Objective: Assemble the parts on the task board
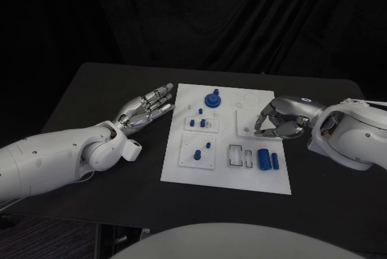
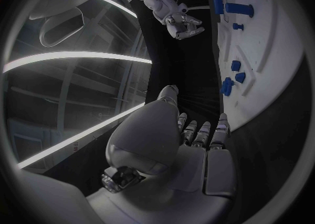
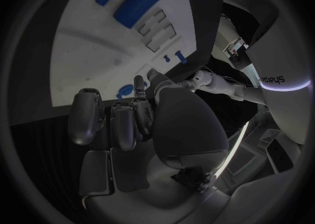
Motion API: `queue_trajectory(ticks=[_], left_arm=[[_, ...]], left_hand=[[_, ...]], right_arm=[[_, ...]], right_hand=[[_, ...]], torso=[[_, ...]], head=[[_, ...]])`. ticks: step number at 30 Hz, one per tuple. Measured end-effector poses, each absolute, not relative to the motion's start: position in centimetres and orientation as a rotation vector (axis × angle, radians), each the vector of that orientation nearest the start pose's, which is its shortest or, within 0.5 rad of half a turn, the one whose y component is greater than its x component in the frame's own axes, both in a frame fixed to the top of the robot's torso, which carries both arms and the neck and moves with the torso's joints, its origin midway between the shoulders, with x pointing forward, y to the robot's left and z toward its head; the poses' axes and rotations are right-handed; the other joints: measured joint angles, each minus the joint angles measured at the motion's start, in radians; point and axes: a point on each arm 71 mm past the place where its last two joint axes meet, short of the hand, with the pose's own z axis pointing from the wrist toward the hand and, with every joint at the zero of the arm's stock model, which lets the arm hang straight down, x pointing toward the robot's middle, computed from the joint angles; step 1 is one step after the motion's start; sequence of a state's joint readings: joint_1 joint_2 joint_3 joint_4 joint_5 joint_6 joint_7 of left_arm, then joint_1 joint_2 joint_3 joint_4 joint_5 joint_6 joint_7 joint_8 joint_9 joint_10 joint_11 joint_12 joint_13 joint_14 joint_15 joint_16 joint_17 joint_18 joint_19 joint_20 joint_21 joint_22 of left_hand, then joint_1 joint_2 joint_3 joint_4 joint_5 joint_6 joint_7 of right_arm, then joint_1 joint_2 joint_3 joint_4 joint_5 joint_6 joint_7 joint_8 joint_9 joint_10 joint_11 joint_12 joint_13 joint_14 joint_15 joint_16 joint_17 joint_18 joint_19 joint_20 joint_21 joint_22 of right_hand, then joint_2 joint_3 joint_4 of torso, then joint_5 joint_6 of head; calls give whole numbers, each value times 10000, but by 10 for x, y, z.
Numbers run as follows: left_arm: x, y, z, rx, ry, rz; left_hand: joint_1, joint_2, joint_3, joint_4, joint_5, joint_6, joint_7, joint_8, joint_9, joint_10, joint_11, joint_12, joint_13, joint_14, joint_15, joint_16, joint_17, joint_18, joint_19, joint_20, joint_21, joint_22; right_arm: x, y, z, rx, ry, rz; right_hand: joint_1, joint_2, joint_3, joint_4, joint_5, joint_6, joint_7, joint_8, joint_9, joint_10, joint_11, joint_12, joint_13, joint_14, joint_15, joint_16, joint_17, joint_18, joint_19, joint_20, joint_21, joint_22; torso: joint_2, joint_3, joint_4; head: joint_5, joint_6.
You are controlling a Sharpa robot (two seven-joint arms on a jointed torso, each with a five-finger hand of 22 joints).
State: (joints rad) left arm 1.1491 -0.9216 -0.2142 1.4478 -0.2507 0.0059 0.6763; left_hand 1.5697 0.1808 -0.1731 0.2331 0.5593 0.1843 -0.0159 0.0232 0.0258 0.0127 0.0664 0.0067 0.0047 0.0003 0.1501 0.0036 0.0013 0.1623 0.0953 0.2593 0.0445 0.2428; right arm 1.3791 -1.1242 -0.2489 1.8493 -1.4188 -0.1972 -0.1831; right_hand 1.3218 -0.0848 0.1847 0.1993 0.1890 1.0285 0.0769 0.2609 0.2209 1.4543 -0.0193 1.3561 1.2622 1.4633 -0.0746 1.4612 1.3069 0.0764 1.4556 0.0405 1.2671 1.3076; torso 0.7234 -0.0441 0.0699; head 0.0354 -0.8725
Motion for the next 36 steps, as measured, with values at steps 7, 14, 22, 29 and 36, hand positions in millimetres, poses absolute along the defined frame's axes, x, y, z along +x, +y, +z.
queue_trajectory(ticks=[7, 14, 22, 29, 36], left_arm=[[449, 254, -248, -7647, 15678, -17174], [449, 255, -248, -7660, 15677, -17156], [448, 255, -248, -7669, 15678, -17144], [448, 255, -248, -7670, 15682, -17149], [448, 256, -248, -7680, 15681, -17131]], left_hand=[[0, 0, 0, 0, 0, 0, 0, 0, -1, 0, 0, 0, 0, 0, 0, 0, 1, 0, 0, 0, 0, 0], [0, 0, 0, 0, 0, 0, 0, 0, -1, 0, 0, 0, 0, 0, 0, 0, 2, 0, 0, 0, 0, 1], [0, 0, 0, 0, 0, 0, 0, 0, -1, 0, 0, 0, 0, 0, 0, 0, 3, 0, 0, 0, 0, 1], [0, 0, 0, 0, 0, 0, 0, 0, -1, 0, 0, 0, 0, 0, 0, 0, 5, 0, 0, 0, 0, 1], [0, 0, 0, 0, 0, 0, 0, 0, -2, 0, 0, 0, 0, 0, 0, 0, 7, 0, 0, 0, 0, 1]], right_arm=[[408, -253, -181, -2094, 19306, 4304], [395, -261, -182, -2227, 19354, 3130], [382, -260, -180, -2374, 19213, 2577], [375, -257, -184, -2451, 19235, 2408], [371, -255, -189, -2453, 19321, 2344]], right_hand=[[-1571, -285, -254, 640, 342, -272, -300, 905, 1413, 110, -94, 1477, 462, 18, -204, 606, 12, -380, 97, -211, 1562, -1], [-2516, -628, -274, 821, 269, -609, -426, 1553, 2642, 109, -204, 1930, 461, 11, -300, 760, 12, -379, 133, -318, 2082, -1], [-2896, -746, -273, 876, 269, -846, -478, 1913, 3377, 125, -220, 2055, 460, 38, -327, 804, 11, -378, 97, -352, 2200, -2], [-3183, -797, -260, 919, 76, -1000, -561, 2529, 4303, 125, -220, 2094, 459, 38, -326, 804, 10, -377, 97, -352, 2246, -2], [-3446, -823, -301, 959, -246, -1045, -592, 3012, 5036, 124, -220, 2094, 458, 26, -338, 804, 10, -375, 97, -352, 2284, -2]], torso=[[3, -3, -15], [17, 21, 24], [26, 35, 25], [35, 24, 40], [32, 22, 14]], head=[[-67, 0], [-172, 0], [-206, 0], [-224, 0], [-183, 0]])
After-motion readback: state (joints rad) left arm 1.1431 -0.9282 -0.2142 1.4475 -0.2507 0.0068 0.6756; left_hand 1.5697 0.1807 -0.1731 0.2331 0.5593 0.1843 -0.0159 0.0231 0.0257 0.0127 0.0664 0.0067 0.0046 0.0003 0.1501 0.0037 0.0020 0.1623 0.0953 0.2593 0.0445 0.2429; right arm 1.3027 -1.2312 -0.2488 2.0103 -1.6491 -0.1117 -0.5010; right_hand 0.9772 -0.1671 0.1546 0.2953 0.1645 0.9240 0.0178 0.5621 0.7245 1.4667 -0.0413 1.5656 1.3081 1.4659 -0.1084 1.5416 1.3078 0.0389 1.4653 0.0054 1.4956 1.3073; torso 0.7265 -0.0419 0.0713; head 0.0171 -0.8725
